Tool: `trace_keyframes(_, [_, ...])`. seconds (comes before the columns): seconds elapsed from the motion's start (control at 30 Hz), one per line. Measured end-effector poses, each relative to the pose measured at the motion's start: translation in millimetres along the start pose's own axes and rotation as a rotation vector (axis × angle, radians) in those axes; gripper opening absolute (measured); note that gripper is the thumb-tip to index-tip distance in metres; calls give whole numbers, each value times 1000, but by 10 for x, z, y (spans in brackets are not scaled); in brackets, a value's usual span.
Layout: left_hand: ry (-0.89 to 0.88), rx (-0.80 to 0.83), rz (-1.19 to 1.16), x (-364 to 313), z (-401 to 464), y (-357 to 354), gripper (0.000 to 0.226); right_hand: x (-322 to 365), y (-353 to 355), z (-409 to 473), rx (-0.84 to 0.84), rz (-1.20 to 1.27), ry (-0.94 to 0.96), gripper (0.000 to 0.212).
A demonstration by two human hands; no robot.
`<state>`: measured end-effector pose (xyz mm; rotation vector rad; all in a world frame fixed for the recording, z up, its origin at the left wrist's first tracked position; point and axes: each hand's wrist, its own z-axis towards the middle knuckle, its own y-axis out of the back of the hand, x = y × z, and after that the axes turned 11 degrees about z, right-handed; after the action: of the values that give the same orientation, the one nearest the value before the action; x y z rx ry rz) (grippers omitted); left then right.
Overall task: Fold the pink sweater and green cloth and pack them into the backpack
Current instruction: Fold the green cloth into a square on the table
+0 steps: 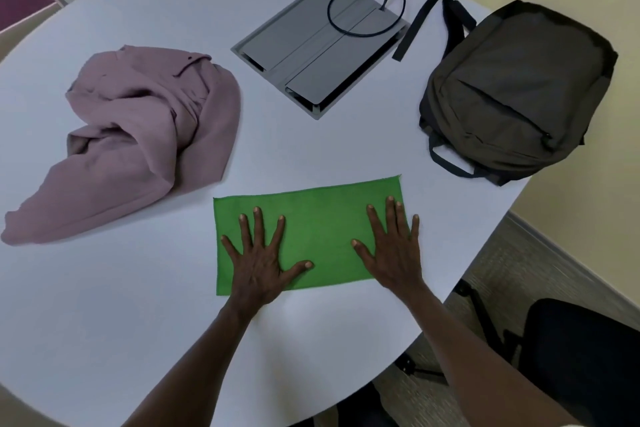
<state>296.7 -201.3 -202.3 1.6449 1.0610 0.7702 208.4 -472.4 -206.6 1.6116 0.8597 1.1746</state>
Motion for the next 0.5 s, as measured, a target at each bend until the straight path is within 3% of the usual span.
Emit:
trace_keyframes(0.13, [33,-61,-92,-257,21,94,73,468,-29,126,-27,84,78,71])
trace_keyframes(0.27, [-1,-108,-187,-540,158,127,57,848,-181,369,99,61,216,63])
trace_keyframes(0.37, [71,-74,-153,-419,212,40,67,685,-233,480,130,3,195,66])
trace_keyframes(0.5, [166,-77,-55,-4,213,-12,93,168,-82,538,15,11,53,70])
